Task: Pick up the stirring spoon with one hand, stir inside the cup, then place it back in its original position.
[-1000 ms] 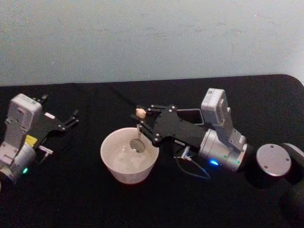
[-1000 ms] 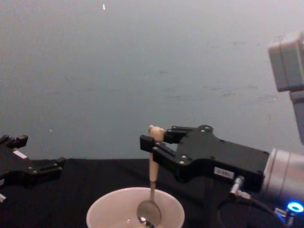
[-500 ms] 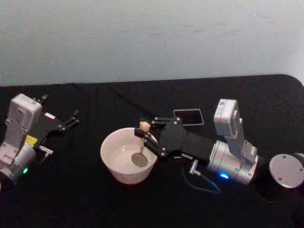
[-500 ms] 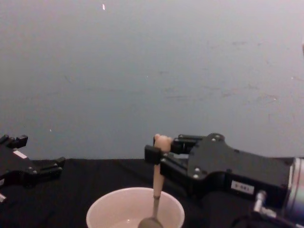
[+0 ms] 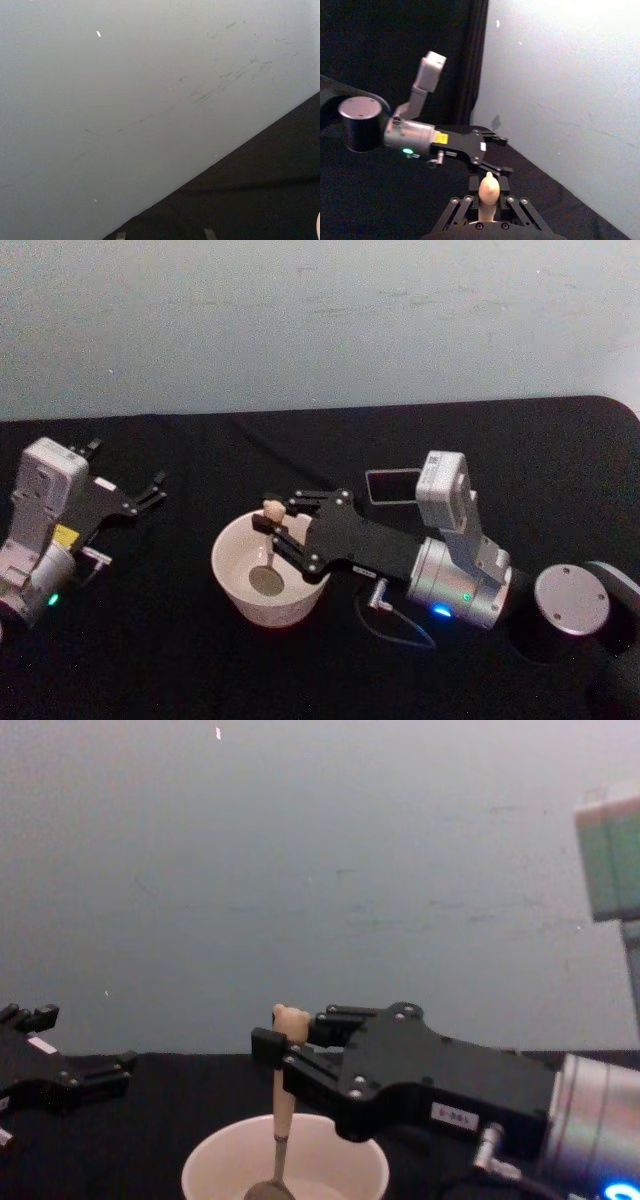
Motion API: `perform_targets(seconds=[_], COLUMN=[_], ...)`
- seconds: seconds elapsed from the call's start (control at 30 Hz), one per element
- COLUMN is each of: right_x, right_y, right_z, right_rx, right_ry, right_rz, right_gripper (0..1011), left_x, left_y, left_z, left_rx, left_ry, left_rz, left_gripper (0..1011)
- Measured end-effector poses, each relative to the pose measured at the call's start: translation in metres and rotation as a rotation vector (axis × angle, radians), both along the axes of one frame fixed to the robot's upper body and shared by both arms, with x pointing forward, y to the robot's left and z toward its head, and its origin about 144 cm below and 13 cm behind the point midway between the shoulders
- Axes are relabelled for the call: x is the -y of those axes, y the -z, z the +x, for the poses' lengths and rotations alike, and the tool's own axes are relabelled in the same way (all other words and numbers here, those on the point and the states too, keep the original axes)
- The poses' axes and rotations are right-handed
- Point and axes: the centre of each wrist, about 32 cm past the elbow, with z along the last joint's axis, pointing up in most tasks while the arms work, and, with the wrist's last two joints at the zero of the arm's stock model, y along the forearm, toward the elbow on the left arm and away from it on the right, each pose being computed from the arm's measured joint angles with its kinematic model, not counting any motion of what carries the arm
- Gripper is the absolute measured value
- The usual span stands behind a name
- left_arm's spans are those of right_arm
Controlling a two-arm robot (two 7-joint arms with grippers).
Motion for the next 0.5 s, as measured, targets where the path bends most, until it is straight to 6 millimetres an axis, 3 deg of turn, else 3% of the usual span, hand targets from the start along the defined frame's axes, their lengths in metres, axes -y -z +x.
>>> perform_targets(seconds=[0.5], right_x=[0.001], right_y=[0.000], right_z=[0.018], right_rx=[0.001], right_ry=[0.105], right_rz=[0.004], right_gripper=[214], left_x=[0.000], left_y=[0.000], left_z=[0.000], left_rx=[0.000], left_ry=[0.000], left_rz=[0.000], left_gripper=[1001])
